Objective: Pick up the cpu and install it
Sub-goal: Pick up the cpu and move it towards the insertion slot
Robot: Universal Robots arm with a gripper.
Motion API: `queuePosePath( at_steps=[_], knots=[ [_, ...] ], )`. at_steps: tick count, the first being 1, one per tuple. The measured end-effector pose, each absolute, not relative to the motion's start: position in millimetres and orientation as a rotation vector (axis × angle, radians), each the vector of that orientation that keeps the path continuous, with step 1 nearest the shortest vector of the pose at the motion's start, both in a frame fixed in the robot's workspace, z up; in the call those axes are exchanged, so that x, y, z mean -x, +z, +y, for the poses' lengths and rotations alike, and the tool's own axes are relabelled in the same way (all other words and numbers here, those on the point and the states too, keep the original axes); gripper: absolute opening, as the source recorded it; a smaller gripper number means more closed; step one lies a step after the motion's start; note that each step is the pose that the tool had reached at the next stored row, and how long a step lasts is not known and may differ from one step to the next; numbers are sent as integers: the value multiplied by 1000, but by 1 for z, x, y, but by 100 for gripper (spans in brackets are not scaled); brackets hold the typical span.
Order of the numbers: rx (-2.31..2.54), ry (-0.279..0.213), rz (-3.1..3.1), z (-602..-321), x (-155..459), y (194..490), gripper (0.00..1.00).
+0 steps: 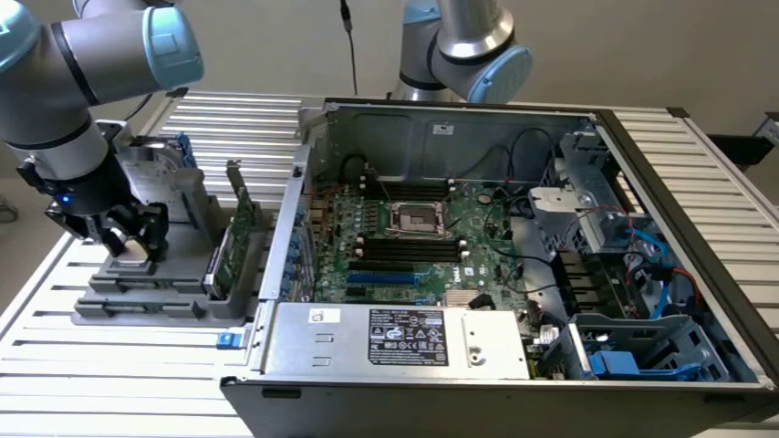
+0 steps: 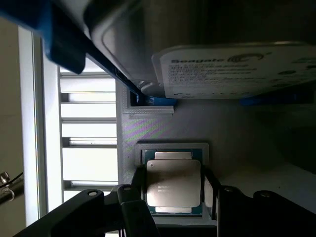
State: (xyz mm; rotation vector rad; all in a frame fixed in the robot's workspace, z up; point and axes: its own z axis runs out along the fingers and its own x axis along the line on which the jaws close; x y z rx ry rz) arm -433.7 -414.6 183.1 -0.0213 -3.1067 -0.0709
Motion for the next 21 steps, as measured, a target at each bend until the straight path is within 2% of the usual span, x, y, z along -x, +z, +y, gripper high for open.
queuePosePath(
  at_steps=[9, 21],
  knots=[
    [21, -71, -3107, -415, 434, 194, 55],
    [21, -71, -3107, -415, 431, 251, 55]
  ],
)
